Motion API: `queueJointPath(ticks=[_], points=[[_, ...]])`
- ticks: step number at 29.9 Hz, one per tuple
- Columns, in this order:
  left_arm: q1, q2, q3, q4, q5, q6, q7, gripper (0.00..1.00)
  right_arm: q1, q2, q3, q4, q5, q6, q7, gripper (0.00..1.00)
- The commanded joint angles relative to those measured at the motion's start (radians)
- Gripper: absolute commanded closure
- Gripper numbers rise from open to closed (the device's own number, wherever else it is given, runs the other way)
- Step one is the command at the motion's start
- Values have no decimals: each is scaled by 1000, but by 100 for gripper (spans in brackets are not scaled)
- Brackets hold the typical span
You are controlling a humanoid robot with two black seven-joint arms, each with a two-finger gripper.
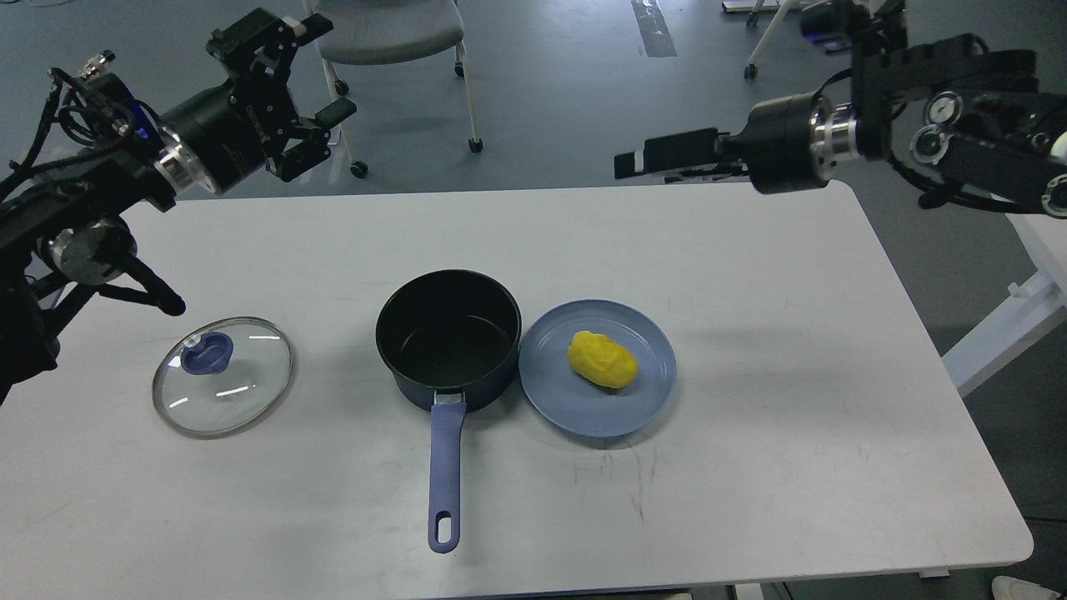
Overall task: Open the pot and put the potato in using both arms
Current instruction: 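Reach the right gripper down and grasp the yellow potato on the plate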
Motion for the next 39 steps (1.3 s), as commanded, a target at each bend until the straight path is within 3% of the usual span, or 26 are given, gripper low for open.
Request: queueJointPath(ticks=[1,5,11,18,30,39], points=[[-1,7,1,0,1,0,0,2,16,67,-54,-1,-136,0,0,0],[-1,7,-1,0,1,0,0,2,14,126,-152,0,-265,0,0,0],[-1,4,-1,0,1,0,0,2,4,203,-258,-8,-282,-13,0,0],[-1,4,-1,0,1,0,0,2,-18,277,-299,-67,-282,-38,0,0],[-1,2,-1,0,1,0,-1,2,-107,384,-330,-189,-281,-194,0,0],[2,1,-1,0,0,0,-4,2,-164,421,-331,-235,-279,-217,0,2]])
